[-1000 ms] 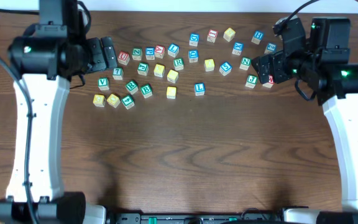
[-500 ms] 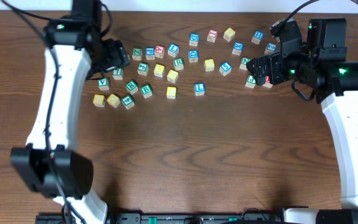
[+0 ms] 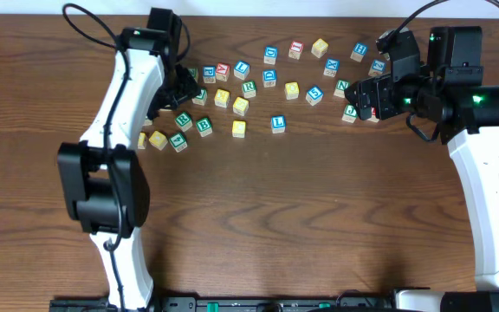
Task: Spell out ROBOT
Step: 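Lower the left gripper over the green-lettered R block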
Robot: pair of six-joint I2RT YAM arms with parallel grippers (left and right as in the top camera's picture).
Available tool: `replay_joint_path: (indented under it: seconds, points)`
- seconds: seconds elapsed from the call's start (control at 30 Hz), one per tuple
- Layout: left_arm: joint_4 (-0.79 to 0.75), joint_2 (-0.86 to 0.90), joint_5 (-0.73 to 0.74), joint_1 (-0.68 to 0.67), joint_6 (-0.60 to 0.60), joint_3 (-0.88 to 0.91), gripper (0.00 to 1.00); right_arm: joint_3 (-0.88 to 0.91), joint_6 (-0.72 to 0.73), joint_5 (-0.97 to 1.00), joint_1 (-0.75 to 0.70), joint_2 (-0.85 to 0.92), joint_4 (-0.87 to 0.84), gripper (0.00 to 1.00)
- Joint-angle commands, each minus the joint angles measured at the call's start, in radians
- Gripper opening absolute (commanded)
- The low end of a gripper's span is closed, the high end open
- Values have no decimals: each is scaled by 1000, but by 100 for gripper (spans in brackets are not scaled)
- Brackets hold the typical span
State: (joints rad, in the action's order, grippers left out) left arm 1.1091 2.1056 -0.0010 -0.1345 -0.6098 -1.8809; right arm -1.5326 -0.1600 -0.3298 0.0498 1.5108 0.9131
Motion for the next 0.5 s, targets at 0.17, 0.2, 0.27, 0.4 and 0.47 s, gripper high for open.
replay_joint_path:
  seconds: [0.17, 0.2, 0.27, 0.4, 0.47]
  points:
    - [-47, 79, -19, 2, -62, -21, 76, -21, 10, -13, -3, 2, 8, 91]
    - [-52, 83, -19, 2, -62, -19, 76, -21, 10, -13, -3, 2, 9, 91]
    - [-63, 92, -19, 2, -62, -16, 74, -21, 10, -13, -3, 2, 9, 92]
    - [-77, 98, -19, 2, -62, 3, 71, -21, 10, -13, -2, 9, 11, 92]
    - [-80, 98, -20, 2, -62, 19, 71, -21, 10, -13, -2, 14, 14, 92]
